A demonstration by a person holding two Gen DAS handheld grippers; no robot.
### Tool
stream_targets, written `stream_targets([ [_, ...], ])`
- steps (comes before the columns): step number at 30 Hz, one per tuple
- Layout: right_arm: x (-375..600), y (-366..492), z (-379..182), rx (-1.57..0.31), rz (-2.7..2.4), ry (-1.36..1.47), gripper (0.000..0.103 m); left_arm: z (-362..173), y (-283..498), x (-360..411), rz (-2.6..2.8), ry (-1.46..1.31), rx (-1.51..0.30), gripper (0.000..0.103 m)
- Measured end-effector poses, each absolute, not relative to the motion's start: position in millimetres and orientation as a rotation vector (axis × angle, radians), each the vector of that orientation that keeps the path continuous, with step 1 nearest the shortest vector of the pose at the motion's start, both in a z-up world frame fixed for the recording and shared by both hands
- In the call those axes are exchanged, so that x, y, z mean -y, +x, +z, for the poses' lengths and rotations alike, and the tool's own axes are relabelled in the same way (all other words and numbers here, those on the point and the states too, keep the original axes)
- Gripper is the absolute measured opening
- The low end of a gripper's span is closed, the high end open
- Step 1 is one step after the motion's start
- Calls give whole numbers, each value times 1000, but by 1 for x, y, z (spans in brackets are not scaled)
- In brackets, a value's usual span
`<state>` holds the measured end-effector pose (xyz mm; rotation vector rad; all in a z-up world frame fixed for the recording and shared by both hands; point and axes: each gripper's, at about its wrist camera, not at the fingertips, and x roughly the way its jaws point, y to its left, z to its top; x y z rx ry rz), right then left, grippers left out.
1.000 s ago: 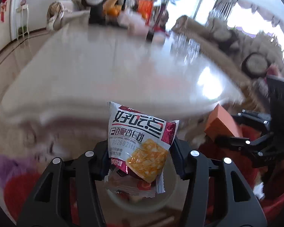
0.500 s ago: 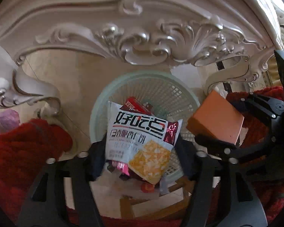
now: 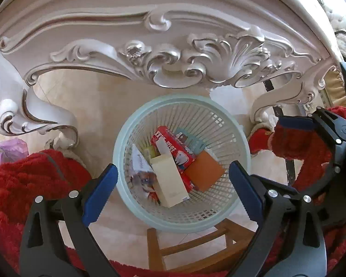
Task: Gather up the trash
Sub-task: 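Carry the packet and orange box over the wastebasket and open both tools, then move both tools back over the table toward the pink and black boxes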
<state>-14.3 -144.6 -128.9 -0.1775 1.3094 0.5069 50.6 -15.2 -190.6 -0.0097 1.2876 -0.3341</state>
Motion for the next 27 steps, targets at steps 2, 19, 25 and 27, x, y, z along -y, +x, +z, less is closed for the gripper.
stream_targets([
  [2, 148, -17, -120, -1284, 510, -178, 95, -187, 50, 14, -340, -10, -1279, 94],
  [19, 218, 26, 35, -843, 396, 170, 96, -36, 69, -24, -495, -98, -928, 94],
  [25, 230, 135, 51, -728, 142, 149, 96, 25, 155, -28, -386, 59, -748, 94],
  [27, 234, 171, 45, -731, 85, 169, 96, 38, 193, -30, -358, 33, -726, 94],
])
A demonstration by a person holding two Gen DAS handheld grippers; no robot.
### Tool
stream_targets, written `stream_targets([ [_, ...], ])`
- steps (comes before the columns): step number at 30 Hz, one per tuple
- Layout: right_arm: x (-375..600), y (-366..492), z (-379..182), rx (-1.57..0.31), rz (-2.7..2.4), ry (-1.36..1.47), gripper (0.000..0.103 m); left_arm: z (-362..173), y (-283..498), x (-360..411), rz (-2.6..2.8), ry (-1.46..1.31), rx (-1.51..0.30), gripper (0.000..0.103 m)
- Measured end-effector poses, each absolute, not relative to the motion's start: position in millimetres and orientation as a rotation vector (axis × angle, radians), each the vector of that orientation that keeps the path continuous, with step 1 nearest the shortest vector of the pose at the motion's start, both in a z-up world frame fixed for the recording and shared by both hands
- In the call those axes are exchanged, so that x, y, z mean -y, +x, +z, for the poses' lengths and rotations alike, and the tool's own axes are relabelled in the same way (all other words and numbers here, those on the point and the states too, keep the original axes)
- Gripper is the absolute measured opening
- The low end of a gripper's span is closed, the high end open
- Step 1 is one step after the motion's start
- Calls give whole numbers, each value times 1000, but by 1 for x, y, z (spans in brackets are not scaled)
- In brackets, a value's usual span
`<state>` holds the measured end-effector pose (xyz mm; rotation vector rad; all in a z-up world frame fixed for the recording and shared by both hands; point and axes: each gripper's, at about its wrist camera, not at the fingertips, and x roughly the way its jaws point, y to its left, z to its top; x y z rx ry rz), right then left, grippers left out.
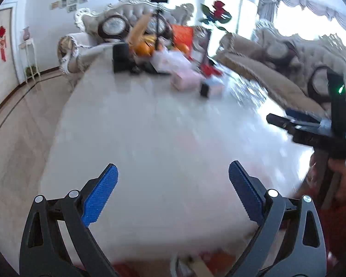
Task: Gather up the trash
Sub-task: 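Move both tools back over the table toward the pink and black boxes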
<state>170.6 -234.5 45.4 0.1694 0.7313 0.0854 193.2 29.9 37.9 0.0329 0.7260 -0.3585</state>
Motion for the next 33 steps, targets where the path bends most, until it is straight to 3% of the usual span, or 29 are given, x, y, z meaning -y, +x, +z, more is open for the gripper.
stream_targets([
  [4, 239, 243, 25, -780, -12, 266, 96, 49, 262, -26, -314, -27, -705, 94],
  [10, 230, 330, -1, -840, -45, 178, 95, 46, 361, -4, -291, 47, -729, 94],
  [16, 230, 362, -13, -873, 103, 73, 96, 36, 448, 23, -359, -7, -792, 94],
  [20, 233, 372, -19, -878, 219, -60, 95, 28, 484, 48, -460, 37, -782, 94],
  [33, 254, 386, -20, -863, 383, -88, 95, -11, 533, 129, -740, 409, -725, 94],
])
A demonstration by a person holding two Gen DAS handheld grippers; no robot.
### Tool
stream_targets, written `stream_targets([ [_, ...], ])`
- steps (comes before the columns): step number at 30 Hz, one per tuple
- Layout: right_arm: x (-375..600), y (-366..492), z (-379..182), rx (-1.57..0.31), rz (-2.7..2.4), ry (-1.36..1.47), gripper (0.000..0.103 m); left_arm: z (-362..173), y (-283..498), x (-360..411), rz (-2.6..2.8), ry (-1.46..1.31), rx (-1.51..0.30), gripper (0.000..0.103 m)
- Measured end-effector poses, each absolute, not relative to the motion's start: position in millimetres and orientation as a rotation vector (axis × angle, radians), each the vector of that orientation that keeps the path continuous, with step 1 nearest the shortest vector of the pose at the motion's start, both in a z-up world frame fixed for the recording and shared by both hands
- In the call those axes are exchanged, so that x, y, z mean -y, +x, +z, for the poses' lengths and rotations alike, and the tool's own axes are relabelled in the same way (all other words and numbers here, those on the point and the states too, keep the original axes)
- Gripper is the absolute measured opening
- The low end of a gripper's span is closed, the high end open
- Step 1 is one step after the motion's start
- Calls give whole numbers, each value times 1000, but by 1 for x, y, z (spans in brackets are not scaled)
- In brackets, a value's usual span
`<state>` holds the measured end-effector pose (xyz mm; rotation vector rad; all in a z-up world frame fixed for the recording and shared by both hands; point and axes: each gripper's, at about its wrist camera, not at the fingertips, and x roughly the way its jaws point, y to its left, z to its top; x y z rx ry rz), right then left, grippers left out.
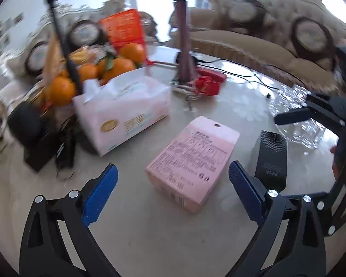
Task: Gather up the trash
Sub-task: 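Move both tools back over the table toward the pink and black boxes, then grasp the pink box with the left tool while the right tool grasps the black box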
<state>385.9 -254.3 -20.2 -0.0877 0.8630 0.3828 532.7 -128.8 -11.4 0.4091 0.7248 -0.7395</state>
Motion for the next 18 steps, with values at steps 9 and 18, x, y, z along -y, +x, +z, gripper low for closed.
stream_targets([
  [9, 258, 400, -37, -913, 428, -104, 95, -33, 550, 151, -845, 469, -778, 94],
  [18, 262, 400, -40, -903, 450, -90, 95, -55, 567, 164, -826, 416, -910, 94],
])
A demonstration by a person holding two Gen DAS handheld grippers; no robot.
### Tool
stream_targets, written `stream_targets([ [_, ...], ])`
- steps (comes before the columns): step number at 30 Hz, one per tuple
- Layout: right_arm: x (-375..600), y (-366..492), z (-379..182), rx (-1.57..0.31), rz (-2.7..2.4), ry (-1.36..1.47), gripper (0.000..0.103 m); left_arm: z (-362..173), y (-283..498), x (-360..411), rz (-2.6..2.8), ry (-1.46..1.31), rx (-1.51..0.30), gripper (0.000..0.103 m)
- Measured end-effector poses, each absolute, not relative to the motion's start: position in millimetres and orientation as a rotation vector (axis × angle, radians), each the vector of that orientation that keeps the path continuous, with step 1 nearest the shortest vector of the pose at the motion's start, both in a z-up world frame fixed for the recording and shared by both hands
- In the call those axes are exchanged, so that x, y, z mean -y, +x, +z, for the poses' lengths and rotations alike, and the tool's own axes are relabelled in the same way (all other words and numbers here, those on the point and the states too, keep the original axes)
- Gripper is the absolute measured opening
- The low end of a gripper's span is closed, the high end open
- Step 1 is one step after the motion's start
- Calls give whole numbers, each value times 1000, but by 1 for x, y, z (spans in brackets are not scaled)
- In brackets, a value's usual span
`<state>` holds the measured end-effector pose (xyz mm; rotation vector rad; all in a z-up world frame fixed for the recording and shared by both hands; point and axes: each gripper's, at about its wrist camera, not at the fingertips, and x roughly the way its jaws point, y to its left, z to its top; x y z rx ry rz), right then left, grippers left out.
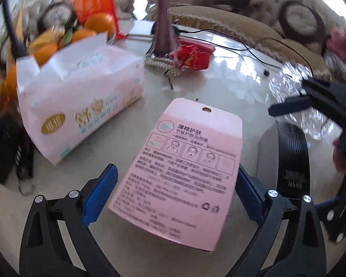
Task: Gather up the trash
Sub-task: 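Grasp the pink box with the left tool while the right tool grasps the black box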
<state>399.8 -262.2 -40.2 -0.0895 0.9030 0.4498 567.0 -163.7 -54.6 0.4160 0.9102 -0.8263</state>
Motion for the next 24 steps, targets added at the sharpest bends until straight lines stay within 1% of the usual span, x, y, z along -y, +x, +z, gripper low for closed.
stream_targets([
  [4, 259, 399, -41, -898, 446, -96, 95, -58, 566, 165, -802, 406, -914, 94],
  [6, 257, 398, -40, -892, 433, -114, 94, -58, 563, 165, -774, 397, -909, 89],
  [7, 256, 398, -40, -897, 426, -116, 86, -58, 563, 165, -762, 387, -908, 77],
  [8, 256, 398, -41, -909, 423, -112, 75, -57, 562, 164, -744, 377, -904, 64],
  [17, 261, 376, -31, -930, 380, -28, 74, -52, 541, 148, -661, 295, -918, 64],
  [21, 261, 349, -17, -893, 372, 15, 74, -36, 510, 122, -671, 220, -881, 64],
  [24, 255, 321, -3, -877, 392, 47, 74, -17, 473, 97, -660, 164, -857, 64],
])
